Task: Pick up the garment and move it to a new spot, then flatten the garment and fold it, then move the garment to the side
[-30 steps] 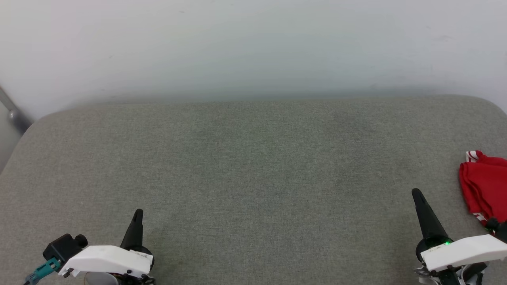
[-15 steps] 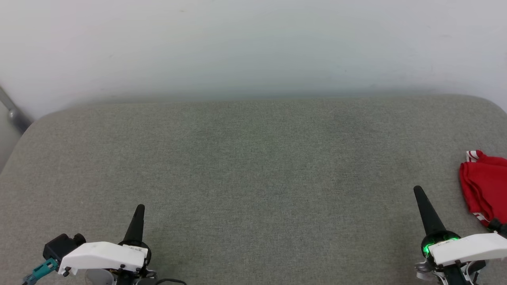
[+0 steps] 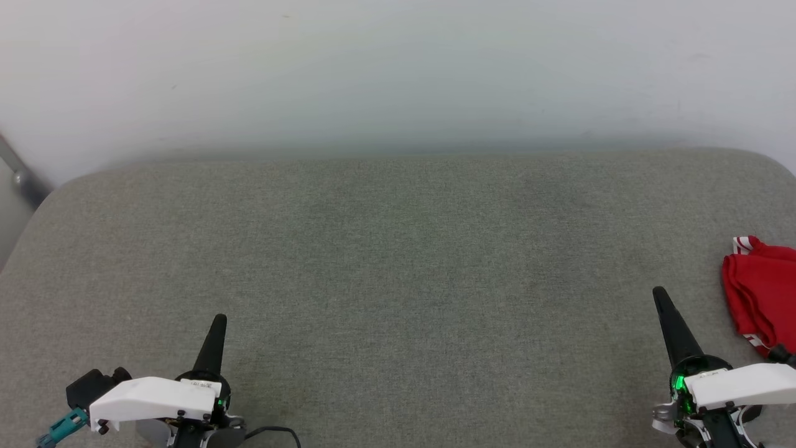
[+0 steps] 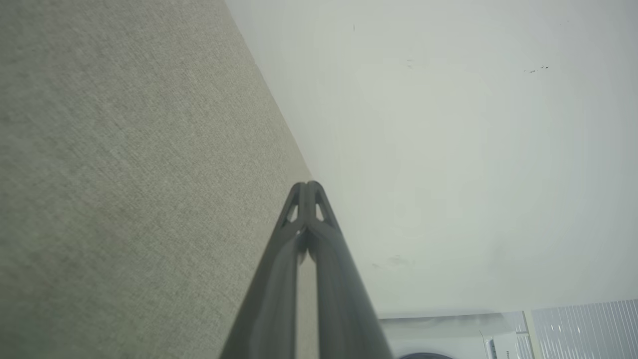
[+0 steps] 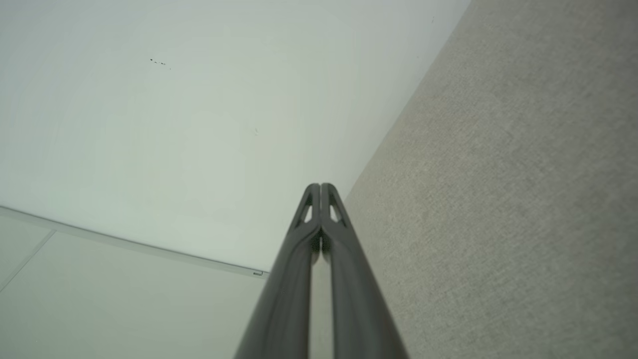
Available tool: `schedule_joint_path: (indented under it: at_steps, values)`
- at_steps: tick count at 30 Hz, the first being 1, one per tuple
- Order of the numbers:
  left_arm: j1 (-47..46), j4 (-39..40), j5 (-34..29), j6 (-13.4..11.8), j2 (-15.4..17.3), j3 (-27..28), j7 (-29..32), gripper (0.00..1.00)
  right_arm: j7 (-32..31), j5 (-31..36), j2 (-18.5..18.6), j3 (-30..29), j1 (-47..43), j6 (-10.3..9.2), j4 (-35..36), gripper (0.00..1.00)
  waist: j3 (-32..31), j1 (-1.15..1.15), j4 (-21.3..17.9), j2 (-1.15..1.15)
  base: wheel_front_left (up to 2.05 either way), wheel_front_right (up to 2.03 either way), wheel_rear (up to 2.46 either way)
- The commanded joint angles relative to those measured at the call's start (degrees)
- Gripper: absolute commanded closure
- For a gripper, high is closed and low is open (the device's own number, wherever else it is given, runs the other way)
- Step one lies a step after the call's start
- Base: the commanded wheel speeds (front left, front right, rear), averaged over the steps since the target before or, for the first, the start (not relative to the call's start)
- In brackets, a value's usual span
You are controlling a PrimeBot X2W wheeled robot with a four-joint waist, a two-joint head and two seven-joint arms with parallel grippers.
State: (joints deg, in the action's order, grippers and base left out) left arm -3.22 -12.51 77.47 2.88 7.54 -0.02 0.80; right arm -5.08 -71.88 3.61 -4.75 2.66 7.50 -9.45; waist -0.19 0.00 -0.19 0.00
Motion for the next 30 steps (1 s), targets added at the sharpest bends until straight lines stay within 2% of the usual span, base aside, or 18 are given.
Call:
schedule_joint_path:
  at_steps: [1, 30]
  values:
    - [-1.38, 0.16, 1.14, 0.53, -0.19, 0.58, 0.42, 1.0, -0.08, -1.62, -0.05, -0.14, 1.3, -0.01, -0.07, 1.0, 0.01, 0.0, 0.01, 0.0, 0.0, 0.0, 0.0]
    - [-2.72, -1.06, 10.99, 3.48, -3.13, 4.48, 3.91, 1.0, -0.81, -15.0, -0.33, -0.96, 3.14, -0.01, -3.23, 1.0, 0.24, 0.0, 0.13, 0.0, 0.0, 0.0, 0.0]
